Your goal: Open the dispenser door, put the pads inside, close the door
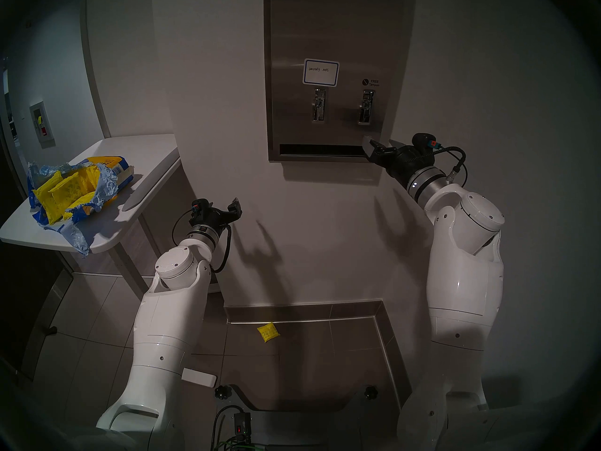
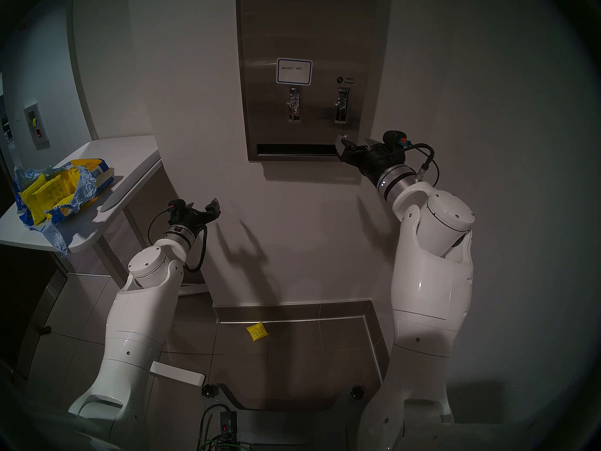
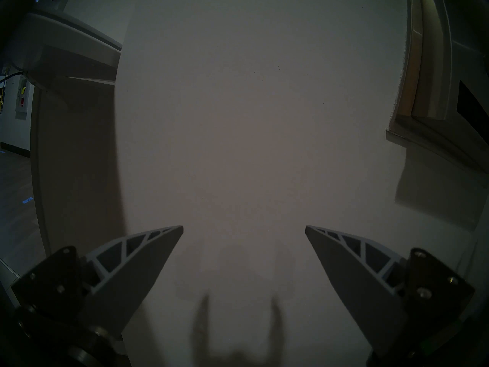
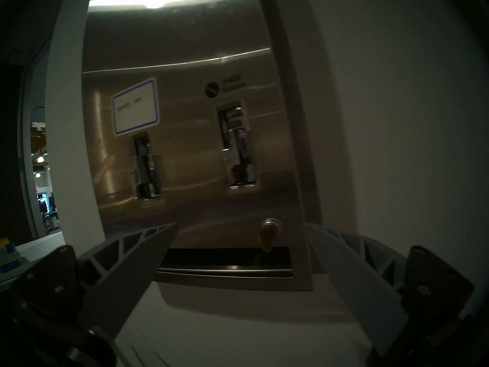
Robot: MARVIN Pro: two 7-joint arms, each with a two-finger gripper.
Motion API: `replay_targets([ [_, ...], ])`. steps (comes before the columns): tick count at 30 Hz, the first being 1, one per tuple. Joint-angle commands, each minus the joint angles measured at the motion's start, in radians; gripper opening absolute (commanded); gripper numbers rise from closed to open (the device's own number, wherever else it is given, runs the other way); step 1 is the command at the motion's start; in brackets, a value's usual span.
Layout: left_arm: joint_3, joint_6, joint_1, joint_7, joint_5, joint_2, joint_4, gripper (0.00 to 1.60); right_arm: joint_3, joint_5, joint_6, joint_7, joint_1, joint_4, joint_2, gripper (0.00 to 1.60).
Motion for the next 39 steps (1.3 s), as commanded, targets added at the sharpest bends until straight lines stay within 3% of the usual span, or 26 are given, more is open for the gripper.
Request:
replay_targets([
  [1,-0.002,-0.013,-0.032,0.001,0.000,-0.001,-0.033,1.60,-0.032,-0.033,-0.032,-0.005,-0.012,-0.056,0.011,1.60],
  [16,0.001,-0.014,-0.032,0.004,-0.003,0.002,-0.033,1.60,-0.059,-0.095,-0.150,-0.030,-0.037,-0.039,0.007,1.60],
  [39,0.005,-0.015,-0.032,0.007,-0.008,0.006,-0.033,1.60,-0.068,-0.136,-0.241,-0.078,0.006,0.048,0.003,1.60],
])
